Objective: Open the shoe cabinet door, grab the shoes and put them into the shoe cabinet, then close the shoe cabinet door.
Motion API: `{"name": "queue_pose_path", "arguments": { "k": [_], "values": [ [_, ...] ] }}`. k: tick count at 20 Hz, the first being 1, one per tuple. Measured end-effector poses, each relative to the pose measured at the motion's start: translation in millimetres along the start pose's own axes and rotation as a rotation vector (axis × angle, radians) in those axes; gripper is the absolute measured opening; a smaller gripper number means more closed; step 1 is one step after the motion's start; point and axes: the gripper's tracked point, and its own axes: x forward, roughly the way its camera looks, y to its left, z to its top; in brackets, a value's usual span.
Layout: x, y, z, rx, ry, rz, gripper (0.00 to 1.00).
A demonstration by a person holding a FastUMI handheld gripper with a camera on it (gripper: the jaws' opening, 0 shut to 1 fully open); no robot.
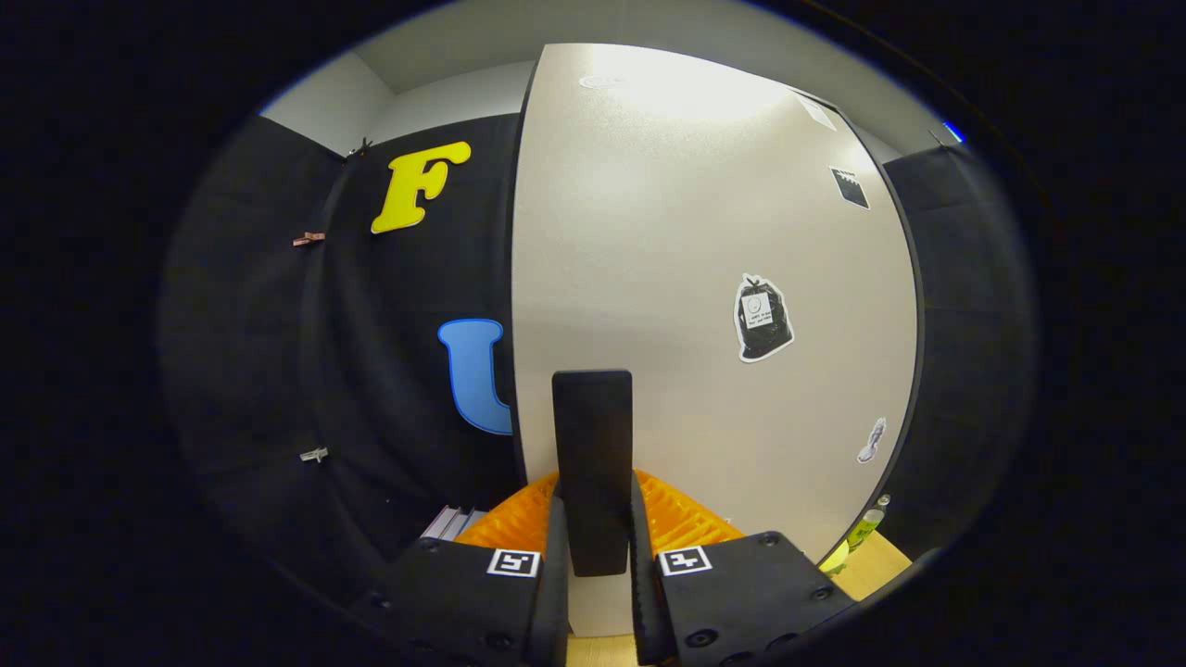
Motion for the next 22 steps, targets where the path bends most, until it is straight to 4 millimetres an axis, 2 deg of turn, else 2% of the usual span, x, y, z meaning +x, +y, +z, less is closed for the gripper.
{"name": "queue_pose_path", "arguments": {
  "k": [13, 22],
  "values": [
    [-63.1, -25.7, 0.2, -0.020, 0.022, 0.059, 0.31],
    [-110.2, -61.4, 0.3, -0.029, 0.031, 0.116, 0.31]
  ]
}}
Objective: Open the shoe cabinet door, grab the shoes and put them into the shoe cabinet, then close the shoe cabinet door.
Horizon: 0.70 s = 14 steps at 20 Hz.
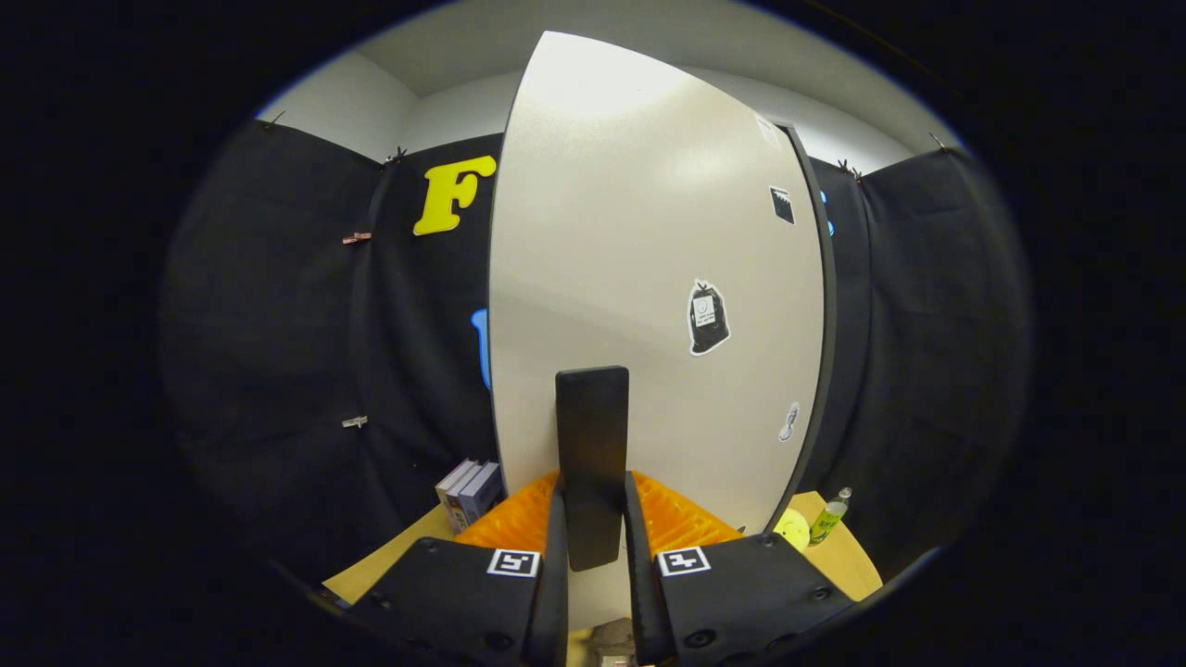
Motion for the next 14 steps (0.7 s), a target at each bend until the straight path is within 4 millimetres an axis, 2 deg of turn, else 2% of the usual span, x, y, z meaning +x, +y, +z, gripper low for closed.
{"name": "queue_pose_path", "arguments": {
  "k": [5, 14],
  "values": [
    [-27.0, -22.4, -0.4, 0.014, -0.004, 0.017, 0.31],
    [-60.1, -64.4, 0.1, 0.020, -0.016, 0.019, 0.31]
  ]
}}
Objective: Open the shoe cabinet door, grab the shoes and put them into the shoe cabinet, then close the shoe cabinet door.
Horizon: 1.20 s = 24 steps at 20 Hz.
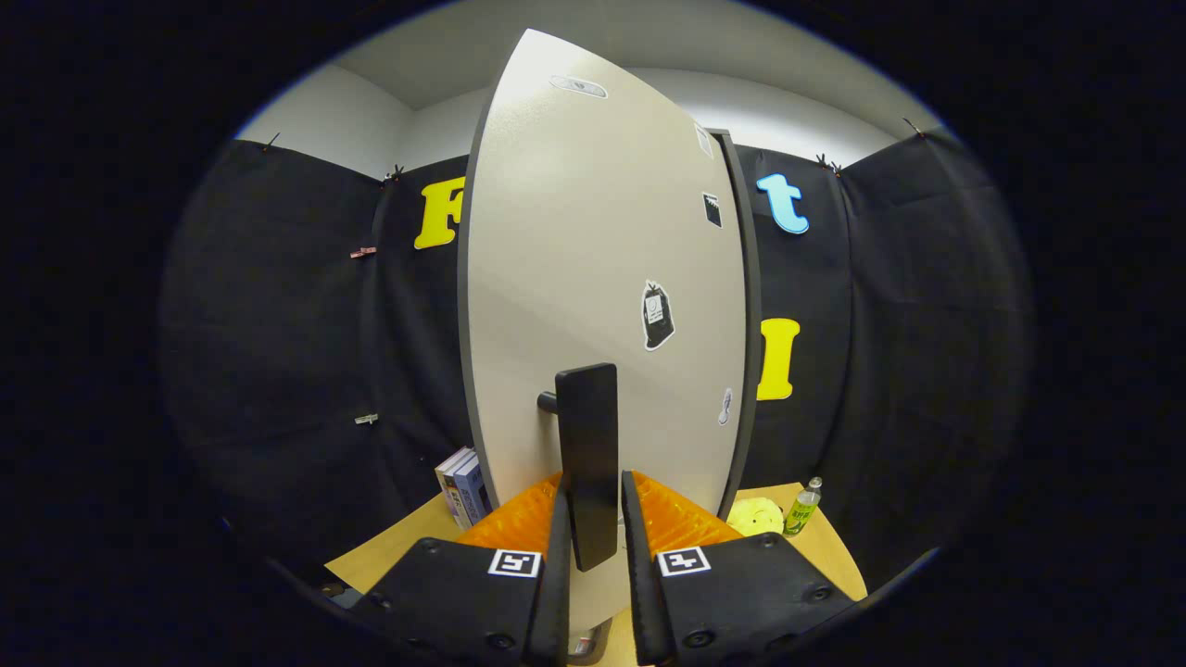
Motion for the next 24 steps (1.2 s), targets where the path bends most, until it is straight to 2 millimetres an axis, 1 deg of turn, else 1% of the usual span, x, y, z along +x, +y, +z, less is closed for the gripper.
{"name": "queue_pose_path", "arguments": {
  "k": [4, 11, 13, 15, 19, 22, 24],
  "values": [
    [-11.8, -16.0, -0.6, 0.000, 0.000, -0.009, 0.31],
    [-24.1, -45.8, -1.3, 0.031, 0.003, -0.053, 0.31],
    [-31.5, -55.8, -2.8, 0.044, 0.011, -0.070, 0.30],
    [-42.3, -67.3, -0.7, 0.051, 0.011, -0.094, 0.30],
    [-72.9, -91.2, 17.1, 0.035, -0.051, -0.169, 0.30],
    [-89.8, -99.7, 16.7, 0.007, -0.071, -0.191, 0.30],
    [-96.1, -98.7, 14.4, 0.001, -0.076, -0.185, 0.30]
  ]
}}
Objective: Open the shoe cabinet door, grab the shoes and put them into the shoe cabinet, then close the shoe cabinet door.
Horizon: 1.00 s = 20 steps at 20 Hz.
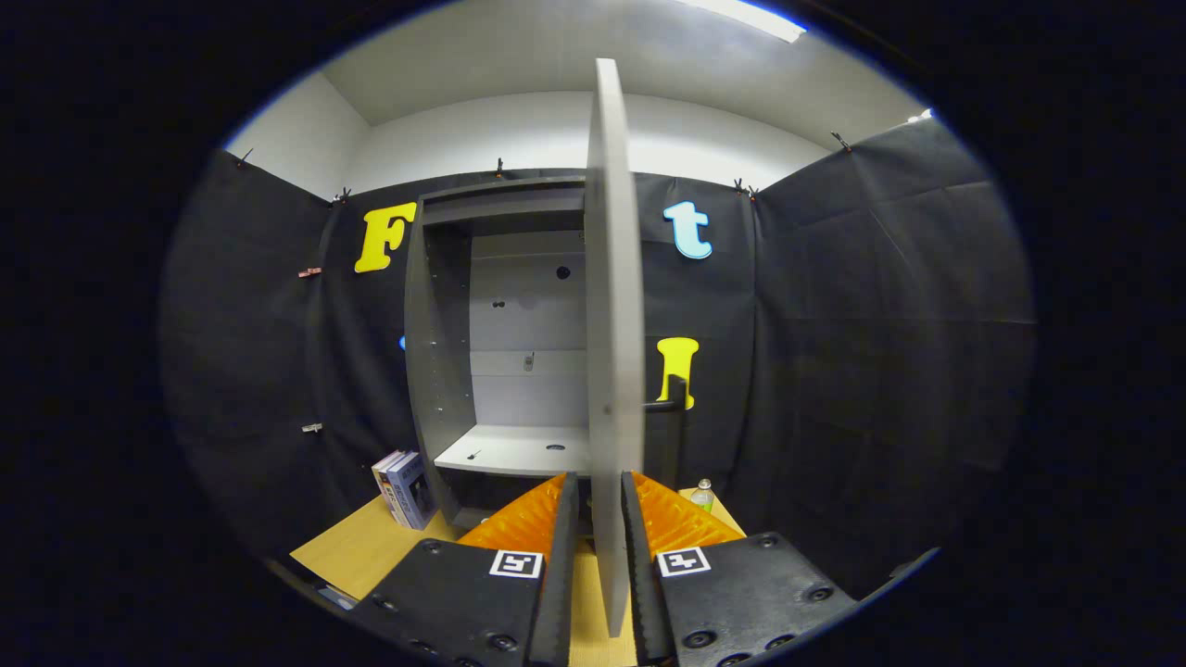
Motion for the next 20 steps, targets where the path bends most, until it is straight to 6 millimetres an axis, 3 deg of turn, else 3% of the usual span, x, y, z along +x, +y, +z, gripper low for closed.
{"name": "queue_pose_path", "arguments": {
  "k": [3, 8, 20],
  "values": [
    [-3.3, 9.7, -15.4, 0.000, 0.030, 0.027, 0.30],
    [6.6, 48.5, -59.5, 0.008, 0.130, 0.106, 0.30],
    [52.1, 145.3, -234.6, 0.010, 0.528, 0.172, 0.31]
  ]
}}
